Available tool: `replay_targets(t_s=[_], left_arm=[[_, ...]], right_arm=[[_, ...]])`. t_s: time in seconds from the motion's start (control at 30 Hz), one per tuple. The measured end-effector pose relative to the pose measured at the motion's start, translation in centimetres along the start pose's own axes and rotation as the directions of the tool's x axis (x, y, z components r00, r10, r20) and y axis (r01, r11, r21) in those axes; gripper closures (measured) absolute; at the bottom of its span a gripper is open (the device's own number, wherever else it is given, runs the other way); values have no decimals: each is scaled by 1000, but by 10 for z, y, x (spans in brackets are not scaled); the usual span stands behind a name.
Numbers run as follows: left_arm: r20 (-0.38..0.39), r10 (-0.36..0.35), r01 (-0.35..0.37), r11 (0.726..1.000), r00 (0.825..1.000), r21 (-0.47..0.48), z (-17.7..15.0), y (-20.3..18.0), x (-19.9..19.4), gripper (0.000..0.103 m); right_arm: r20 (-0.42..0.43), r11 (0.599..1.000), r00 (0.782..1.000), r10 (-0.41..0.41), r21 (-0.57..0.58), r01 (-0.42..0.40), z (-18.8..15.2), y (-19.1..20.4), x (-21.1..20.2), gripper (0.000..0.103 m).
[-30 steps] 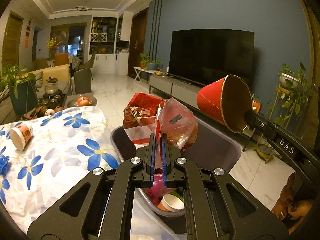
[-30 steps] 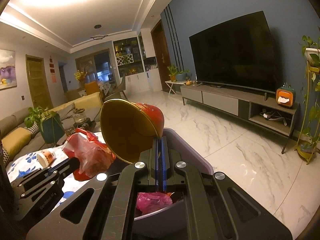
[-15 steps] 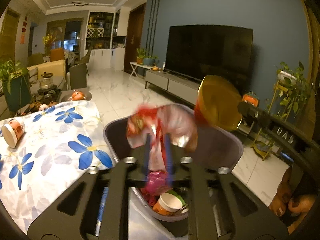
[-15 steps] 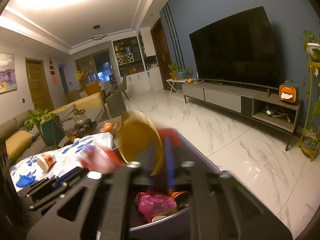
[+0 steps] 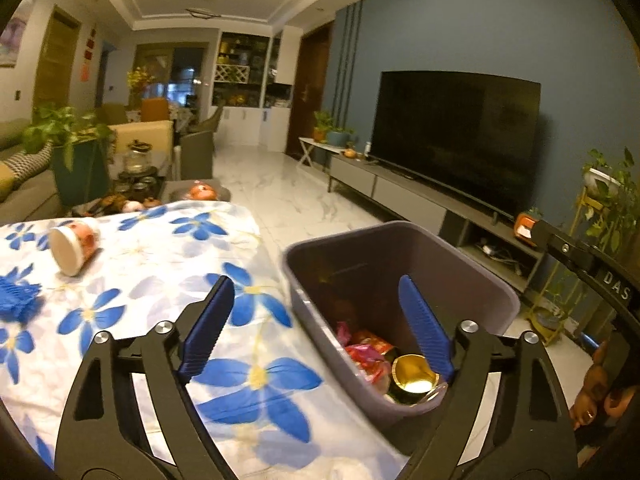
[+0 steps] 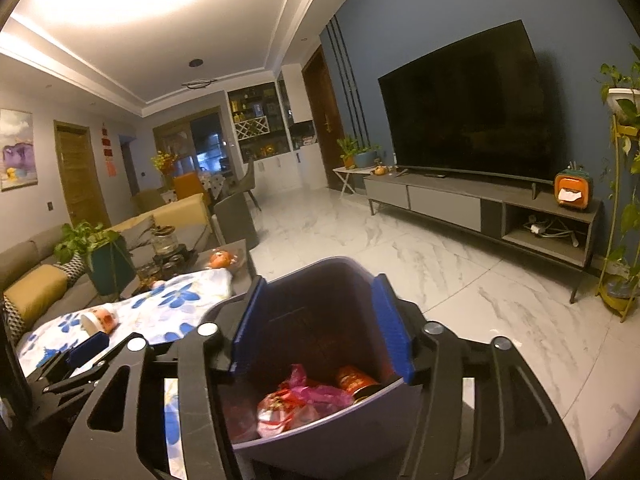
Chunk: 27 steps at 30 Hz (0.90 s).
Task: Collect trash
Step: 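Open the left tool over the bin while the right tool releases the red-and-white cup, then grasp the blue foam mesh with the left tool while the right tool grasps the cream cup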
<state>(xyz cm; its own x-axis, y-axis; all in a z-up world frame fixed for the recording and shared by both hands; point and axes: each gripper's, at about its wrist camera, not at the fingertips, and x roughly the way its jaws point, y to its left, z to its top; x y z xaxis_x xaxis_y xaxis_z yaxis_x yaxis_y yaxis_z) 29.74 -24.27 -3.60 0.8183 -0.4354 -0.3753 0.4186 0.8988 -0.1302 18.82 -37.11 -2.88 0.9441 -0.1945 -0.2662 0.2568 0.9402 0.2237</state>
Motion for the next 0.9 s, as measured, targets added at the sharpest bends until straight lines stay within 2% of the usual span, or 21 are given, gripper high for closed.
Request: replay_targets(t_s=[0.07,0.13,0.2,0.43,0.53,0.7,0.9], left_arm=[[15,18,-18,1000,1000,-8,-1,8,-10,17],[24,42,-41,999,999,-15,-2,14,-20,16],[31,62,-62,998,998,-18,-4,23,-31,16],[62,182,-178,982,981,-59,-8,72,-70,16],[74,249,-244,967,966,-77,-11,99,-85,16],[73,363,-354,929,929,-111,-16,150,-108,16],[60,450,-436,885,891,-163,-22,202,-130,16]], right_arm=[[6,1000,1000,6,-15,-6,-2,6,-4,41],[10,1000,1000,16,-22,-16,-3,13,-7,32],[9,999,999,44,-21,-43,-5,19,-11,29],[-12,995,995,94,-27,-94,-12,46,-12,28],[-21,991,992,121,-52,-122,-17,70,-11,28],[-28,979,985,173,-102,-174,-25,115,-8,28],[-37,961,975,219,-165,-222,-37,174,3,28]])
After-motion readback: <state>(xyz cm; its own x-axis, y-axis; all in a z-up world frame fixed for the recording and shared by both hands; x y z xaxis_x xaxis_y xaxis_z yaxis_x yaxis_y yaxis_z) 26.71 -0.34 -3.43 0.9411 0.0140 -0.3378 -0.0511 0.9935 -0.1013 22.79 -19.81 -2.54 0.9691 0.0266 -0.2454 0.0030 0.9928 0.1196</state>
